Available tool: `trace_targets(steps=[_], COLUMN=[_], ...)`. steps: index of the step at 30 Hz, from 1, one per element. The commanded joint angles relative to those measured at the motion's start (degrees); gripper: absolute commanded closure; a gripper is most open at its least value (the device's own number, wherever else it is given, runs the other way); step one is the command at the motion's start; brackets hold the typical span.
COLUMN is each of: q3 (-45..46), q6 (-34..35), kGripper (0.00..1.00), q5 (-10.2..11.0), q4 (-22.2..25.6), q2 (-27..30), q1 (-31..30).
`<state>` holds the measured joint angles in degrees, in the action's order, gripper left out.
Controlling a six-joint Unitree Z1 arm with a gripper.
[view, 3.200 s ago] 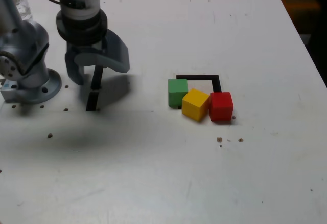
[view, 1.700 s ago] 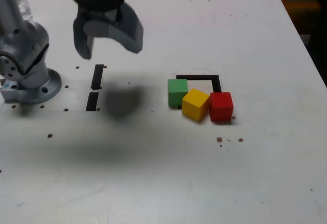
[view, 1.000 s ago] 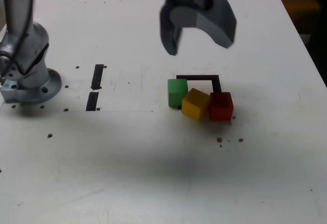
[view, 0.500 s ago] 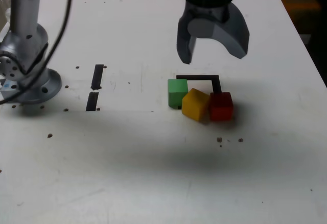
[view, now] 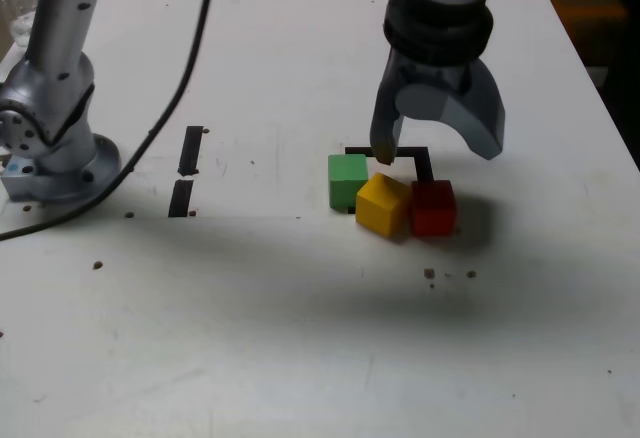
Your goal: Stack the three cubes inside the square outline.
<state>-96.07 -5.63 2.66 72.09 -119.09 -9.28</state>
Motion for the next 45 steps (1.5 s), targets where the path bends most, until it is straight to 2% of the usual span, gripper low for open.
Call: trace_targets(steps=[1, 12, 24, 32, 39, 45], q3=[0.08, 1.22, 4.96, 5.23, 5.27, 6.11], q6=[-0.08, -0.08, -0.08, -0.02, 0.39, 0.62], kGripper=[0.05, 0.05, 0.06, 0.07, 0.07, 0.15], q5=[-0.15, -1.28, -4.62, -7.34, -7.81, -8.16], q4=[-0.60, -2.24, -3.66, -5.62, -6.08, -5.98], q2=[-0.79, -2.79, -2.01, -1.58, -2.27, -3.23], q1=[0.14, 0.17, -0.03, -2.58, -3.99, -4.01])
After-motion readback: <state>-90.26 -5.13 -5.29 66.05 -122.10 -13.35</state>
